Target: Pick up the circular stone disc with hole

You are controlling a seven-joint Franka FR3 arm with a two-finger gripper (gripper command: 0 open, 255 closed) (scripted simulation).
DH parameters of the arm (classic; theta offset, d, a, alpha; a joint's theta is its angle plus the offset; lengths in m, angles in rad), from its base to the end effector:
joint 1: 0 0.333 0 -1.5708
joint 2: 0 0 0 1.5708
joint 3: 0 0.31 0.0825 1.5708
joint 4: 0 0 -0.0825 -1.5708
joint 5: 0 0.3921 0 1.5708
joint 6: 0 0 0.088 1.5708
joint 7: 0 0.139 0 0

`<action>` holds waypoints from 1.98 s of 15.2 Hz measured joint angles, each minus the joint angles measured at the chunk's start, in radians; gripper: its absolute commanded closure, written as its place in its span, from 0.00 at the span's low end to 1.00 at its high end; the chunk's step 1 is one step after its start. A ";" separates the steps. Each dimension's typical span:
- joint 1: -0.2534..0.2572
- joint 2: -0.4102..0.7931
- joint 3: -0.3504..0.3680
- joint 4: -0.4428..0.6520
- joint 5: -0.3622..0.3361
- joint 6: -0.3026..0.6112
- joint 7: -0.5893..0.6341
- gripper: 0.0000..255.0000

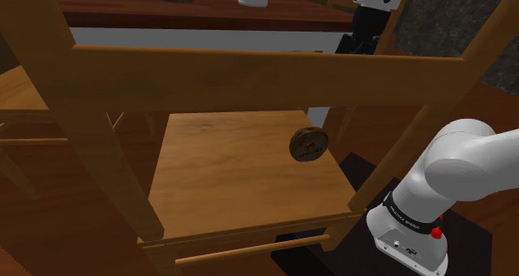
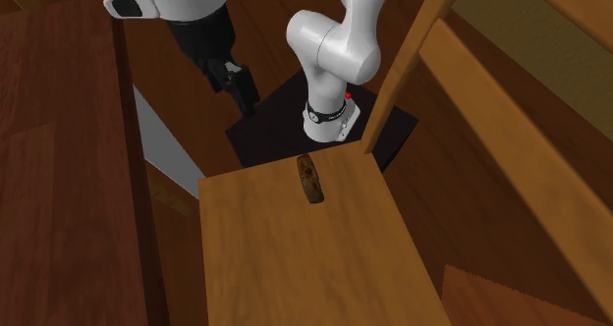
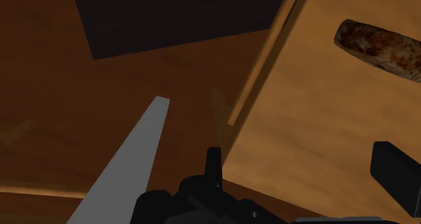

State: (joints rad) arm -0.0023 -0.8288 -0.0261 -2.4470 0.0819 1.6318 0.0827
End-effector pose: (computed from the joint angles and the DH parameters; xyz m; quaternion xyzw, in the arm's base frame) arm 0.3128 0.0009 0.5299 -0.9973 0.0535 -0.0051 0.0507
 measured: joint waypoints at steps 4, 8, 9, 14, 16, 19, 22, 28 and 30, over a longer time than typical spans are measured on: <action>0.062 0.054 0.016 0.004 -0.003 0.018 -0.089 0.00; 0.174 0.138 0.051 0.004 -0.011 0.045 -0.257 0.00; 0.203 0.157 0.064 0.004 -0.011 0.049 -0.296 0.00; 0.340 0.221 0.120 -0.019 -0.026 0.069 -0.506 0.00; 0.381 0.244 0.139 -0.035 -0.029 0.089 -0.570 0.00; 0.395 0.252 0.146 -0.071 -0.027 0.130 -0.588 0.00; 0.396 0.260 0.147 -0.108 -0.028 0.173 -0.593 0.00; 0.397 0.263 0.147 -0.125 -0.027 0.192 -0.593 1.00; 0.397 0.263 0.147 -0.125 -0.027 0.192 -0.593 1.00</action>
State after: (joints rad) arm 0.3947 -0.5657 0.1207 -2.5724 0.0549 1.8242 -0.5104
